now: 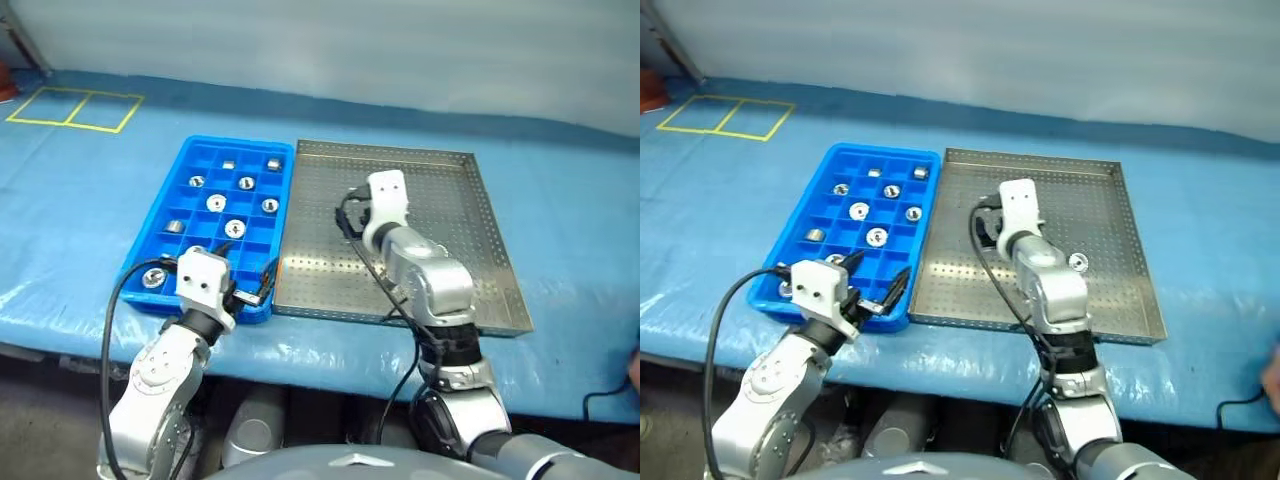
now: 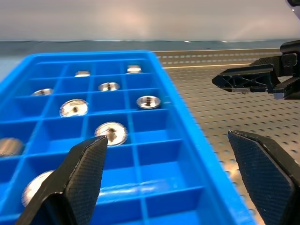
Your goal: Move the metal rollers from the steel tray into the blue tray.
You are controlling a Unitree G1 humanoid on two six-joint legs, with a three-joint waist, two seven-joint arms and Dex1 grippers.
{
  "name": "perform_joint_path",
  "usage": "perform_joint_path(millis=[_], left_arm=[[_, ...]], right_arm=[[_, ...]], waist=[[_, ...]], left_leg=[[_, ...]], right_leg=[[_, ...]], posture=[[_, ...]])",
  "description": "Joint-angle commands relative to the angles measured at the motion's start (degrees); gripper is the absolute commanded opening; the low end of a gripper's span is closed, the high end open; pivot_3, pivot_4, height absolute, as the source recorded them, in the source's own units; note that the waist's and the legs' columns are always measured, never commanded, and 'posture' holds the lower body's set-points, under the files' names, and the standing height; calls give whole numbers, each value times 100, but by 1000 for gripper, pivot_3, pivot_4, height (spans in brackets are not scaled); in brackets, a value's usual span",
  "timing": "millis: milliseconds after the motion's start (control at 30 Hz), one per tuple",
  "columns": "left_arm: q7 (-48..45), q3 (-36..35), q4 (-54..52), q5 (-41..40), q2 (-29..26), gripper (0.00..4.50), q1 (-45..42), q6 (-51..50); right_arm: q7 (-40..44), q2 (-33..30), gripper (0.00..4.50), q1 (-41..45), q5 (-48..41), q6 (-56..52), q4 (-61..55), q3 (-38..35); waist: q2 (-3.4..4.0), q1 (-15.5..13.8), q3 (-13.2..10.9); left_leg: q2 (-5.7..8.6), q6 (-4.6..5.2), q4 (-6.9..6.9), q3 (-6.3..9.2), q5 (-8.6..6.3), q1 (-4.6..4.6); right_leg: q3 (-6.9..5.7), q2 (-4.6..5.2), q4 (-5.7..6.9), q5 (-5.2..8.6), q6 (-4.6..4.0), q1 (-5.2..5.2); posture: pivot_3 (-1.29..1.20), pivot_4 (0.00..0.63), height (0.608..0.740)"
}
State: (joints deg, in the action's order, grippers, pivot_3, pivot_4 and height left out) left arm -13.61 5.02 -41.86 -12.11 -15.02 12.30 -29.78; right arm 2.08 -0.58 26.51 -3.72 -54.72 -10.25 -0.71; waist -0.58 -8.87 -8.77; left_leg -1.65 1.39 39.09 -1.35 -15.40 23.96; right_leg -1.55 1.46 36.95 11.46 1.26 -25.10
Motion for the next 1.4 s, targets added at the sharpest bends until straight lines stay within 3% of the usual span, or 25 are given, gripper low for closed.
perform_joint_path(millis=[33, 167, 300, 1400], left_arm=[[-230, 288, 81, 10, -116, 4500, -103, 24], [-350, 474, 160, 1, -160, 4500, -178, 33], [-405, 621, 203, 20, -150, 4500, -223, 34], [-190, 750, 123, 96, -32, 4500, -209, 5]], right_arm=[[-239, 22, 4481, -211, 61, -238, -534, -125], [-468, 82, 4481, -504, 135, -329, -650, -247], [-558, 117, 4481, -667, 145, -325, -662, -297], [-406, -108, 4481, -374, 189, 103, -108, -45]], waist=[[4, 234, 1], [5, 536, 1], [7, 657, 0], [7, 636, -1]], left_leg=[[0, 0, -3, 3, 0, -9], [-5, 1, -7, 8, -1, -39], [-8, 2, -4, 7, 1, -50], [-3, 4, -2, -1, 1, -55]], right_leg=[[2, 0, 1, 0, -1, 6], [6, -3, 2, 5, -5, 29], [13, -4, 7, 20, 21, 37], [34, -1, 3, 15, 30, 42]], posture=[[174, 150, 740], [151, 150, 740], [144, 150, 740], [199, 150, 740]])
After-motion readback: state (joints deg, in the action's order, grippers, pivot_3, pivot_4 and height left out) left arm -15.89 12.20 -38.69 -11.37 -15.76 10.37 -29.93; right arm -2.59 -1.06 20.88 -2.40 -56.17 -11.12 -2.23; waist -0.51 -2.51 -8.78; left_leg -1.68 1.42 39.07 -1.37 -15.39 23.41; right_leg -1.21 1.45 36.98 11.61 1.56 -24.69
